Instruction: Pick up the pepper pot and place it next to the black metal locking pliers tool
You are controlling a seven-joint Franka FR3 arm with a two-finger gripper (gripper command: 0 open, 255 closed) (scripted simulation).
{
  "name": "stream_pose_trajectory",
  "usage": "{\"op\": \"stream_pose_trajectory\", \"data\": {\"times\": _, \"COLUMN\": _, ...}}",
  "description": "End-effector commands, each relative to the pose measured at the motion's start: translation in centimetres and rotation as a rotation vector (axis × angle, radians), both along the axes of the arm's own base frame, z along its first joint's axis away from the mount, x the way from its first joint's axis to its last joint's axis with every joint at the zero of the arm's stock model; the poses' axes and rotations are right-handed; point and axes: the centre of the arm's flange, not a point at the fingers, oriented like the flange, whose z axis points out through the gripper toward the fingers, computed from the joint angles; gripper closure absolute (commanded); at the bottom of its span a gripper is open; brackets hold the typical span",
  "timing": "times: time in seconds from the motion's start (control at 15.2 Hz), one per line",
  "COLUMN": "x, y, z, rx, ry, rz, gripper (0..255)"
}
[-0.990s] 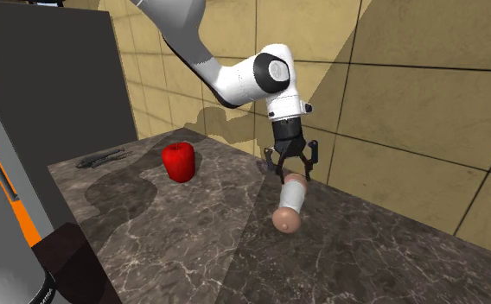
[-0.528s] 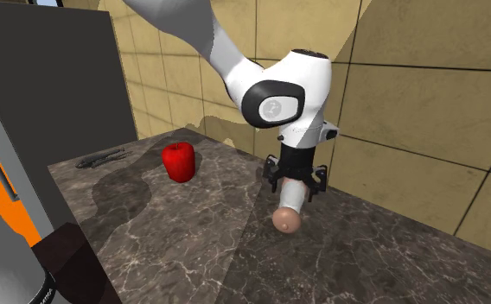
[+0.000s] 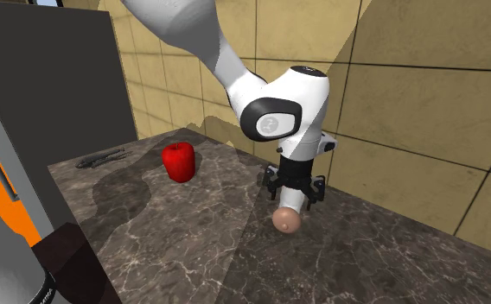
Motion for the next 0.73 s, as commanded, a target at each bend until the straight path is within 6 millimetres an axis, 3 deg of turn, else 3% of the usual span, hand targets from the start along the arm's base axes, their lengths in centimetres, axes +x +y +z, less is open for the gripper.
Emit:
{"op": "stream_pose_trajectory", "data": {"times": 0.0, "x": -0.01, "y": 0.00, "z": -0.02, "rx": 0.000, "ry": 0.000, "rz": 0.000, "gripper": 0}}
{"op": "stream_pose_trajectory", "data": {"times": 0.2, "x": -0.01, "y": 0.00, "z": -0.02, "rx": 0.000, "ry": 0.000, "rz": 0.000, "gripper": 0}}
{"op": "stream_pose_trajectory", "data": {"times": 0.26, "x": -0.01, "y": 0.00, "z": -0.02, "rx": 0.000, "ry": 0.000, "rz": 0.000, "gripper": 255}}
{"op": "stream_pose_trajectory", "data": {"times": 0.66, "x": 0.00, "y": -0.01, "z": -0.02, "rx": 0.000, "ry": 0.000, "rz": 0.000, "gripper": 255}}
